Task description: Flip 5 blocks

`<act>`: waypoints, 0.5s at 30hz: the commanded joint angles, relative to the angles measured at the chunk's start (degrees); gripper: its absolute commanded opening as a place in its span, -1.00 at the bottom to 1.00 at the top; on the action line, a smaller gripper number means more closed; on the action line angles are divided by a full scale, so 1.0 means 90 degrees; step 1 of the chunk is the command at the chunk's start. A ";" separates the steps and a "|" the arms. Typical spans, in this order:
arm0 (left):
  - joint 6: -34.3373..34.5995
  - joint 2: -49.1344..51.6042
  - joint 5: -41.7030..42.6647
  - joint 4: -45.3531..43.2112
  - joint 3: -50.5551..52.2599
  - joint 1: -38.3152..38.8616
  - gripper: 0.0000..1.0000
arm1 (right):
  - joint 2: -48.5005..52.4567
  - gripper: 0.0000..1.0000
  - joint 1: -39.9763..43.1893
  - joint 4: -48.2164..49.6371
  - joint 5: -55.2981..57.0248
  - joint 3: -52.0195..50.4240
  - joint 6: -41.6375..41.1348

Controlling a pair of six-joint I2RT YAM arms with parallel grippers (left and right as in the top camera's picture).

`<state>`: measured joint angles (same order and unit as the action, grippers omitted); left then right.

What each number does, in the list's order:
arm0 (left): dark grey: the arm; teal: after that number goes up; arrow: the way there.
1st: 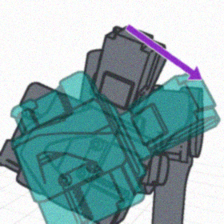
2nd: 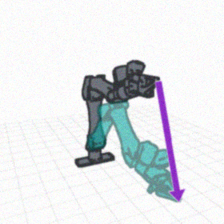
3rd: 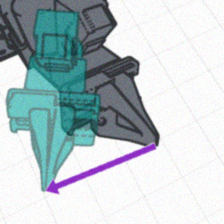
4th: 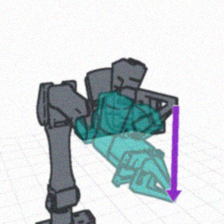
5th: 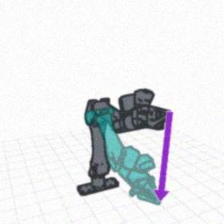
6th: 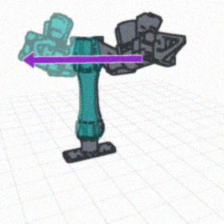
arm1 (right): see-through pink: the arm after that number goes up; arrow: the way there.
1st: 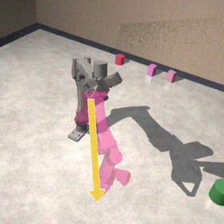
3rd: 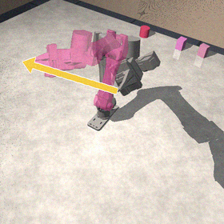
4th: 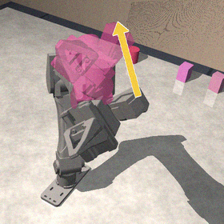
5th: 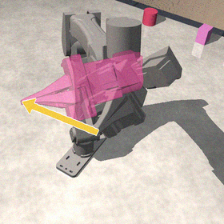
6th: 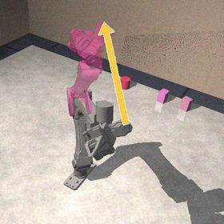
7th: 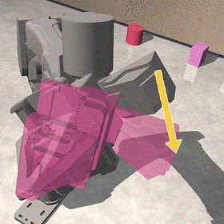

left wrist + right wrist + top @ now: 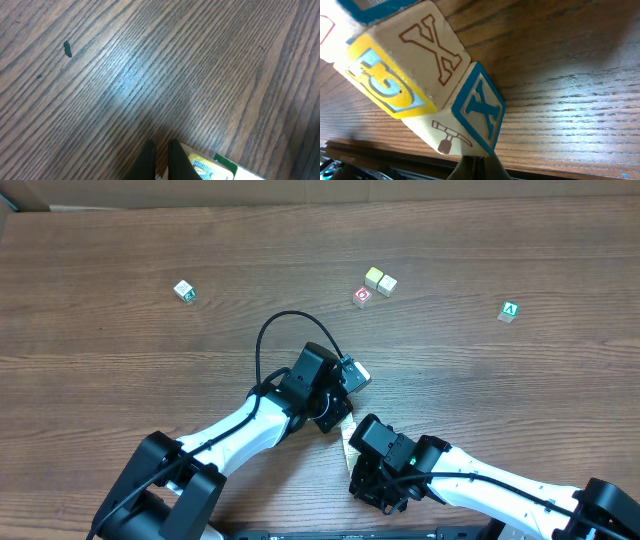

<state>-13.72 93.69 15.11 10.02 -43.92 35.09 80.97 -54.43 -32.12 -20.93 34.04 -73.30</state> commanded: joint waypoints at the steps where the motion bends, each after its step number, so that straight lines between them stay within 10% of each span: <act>1: 0.0002 0.0078 0.0617 0.0148 0.0034 0.0068 -0.92 | 0.0024 -0.92 0.0041 0.0165 0.0364 0.0027 0.0080; 15: 0.0000 0.0078 0.0612 0.0143 0.0034 0.0068 -0.92 | 0.0024 -0.92 0.0041 0.0233 0.0355 0.0027 0.0202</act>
<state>-13.72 93.69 15.90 10.00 -44.01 35.09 80.97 -54.41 -31.35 -21.58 34.04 -72.05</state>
